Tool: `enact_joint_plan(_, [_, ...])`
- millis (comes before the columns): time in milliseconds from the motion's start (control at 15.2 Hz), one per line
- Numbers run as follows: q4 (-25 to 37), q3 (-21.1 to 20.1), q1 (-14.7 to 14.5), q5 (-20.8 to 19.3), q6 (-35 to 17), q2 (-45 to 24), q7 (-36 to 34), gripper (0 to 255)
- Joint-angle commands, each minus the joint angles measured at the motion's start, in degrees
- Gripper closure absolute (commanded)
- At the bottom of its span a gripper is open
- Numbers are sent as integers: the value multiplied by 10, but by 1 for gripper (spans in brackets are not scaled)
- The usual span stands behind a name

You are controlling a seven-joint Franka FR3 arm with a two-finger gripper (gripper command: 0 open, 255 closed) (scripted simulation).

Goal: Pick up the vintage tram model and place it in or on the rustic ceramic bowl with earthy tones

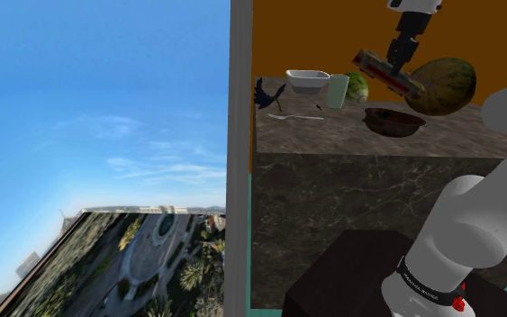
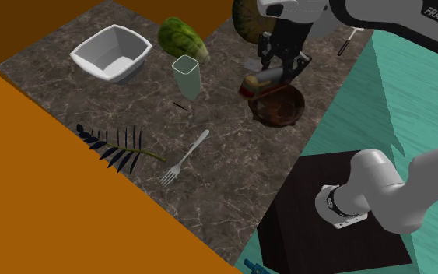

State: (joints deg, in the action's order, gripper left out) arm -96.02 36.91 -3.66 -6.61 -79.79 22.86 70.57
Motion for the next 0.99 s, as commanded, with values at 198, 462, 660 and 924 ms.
enact_joint_plan(198, [-55, -7, 18, -26, -10, 51, 5, 255])
enact_joint_plan(462, [-98, -8, 24, -33, -40, 66, 2, 255])
enact_joint_plan(660, [-129, -8, 27, -38, -62, 76, 0, 255])
enact_joint_plan(924, [-158, -7, 31, -43, -83, 84, -2, 255])
